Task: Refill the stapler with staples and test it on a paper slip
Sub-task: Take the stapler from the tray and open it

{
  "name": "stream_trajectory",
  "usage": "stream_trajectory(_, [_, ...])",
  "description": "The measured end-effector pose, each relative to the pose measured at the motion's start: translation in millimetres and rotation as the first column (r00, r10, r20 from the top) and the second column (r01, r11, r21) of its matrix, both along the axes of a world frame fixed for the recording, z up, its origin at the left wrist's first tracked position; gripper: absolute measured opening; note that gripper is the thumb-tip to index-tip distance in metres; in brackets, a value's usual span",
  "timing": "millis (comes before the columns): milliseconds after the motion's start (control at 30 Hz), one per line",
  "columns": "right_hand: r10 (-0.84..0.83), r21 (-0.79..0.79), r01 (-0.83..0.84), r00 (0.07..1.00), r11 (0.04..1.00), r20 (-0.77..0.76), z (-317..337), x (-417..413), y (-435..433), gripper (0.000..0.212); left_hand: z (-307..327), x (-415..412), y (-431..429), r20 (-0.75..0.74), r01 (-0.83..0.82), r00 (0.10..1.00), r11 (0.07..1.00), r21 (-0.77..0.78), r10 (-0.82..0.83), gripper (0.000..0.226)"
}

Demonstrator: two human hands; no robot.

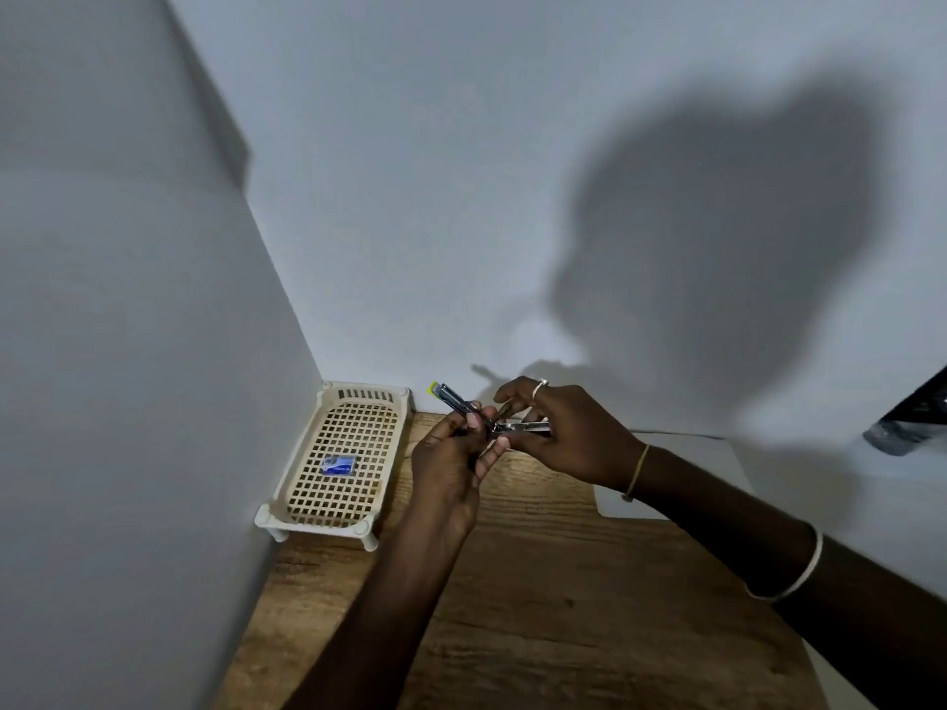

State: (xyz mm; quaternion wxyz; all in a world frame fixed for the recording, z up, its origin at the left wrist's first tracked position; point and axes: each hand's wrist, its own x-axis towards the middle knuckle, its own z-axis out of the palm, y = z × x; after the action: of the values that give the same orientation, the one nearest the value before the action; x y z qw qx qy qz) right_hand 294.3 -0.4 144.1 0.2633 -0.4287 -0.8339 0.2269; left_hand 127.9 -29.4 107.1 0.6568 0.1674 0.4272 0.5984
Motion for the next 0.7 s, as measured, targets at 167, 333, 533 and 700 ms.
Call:
stream_trajectory(167, [-0.06, -0.018, 0.059, 0.995, 0.998, -0.075, -14.2, 3.1, -3.5, 0.039, -15.4, 1.8, 3.9, 0.028, 0.018, 0.999, 1.0, 0.023, -0.018, 0.029])
stream_trajectory(333, [-0.102, -0.04, 0.099, 0.99, 0.994, -0.092, -31.8, 10.6, -4.2, 0.04, -28.5, -0.8, -1.8, -0.122, 0.068, 0.991, 0.991, 0.115, -0.054, 0.011])
stream_trajectory(533, [-0.185, -0.083, 0.183, 0.983, 0.98, -0.011, -78.2, 25.5, -18.6, 0.035, -72.2, -7.8, -13.1, -0.305, 0.125, 0.946, 0.991, 0.038, -0.108, 0.01])
stream_trajectory(700, [-0.235, -0.083, 0.24, 0.97, 0.967, 0.058, -130.2, 38.1, -38.3, 0.037, -114.7, -9.9, -26.6, -0.455, 0.168, 0.877, 0.986, -0.012, -0.155, 0.015])
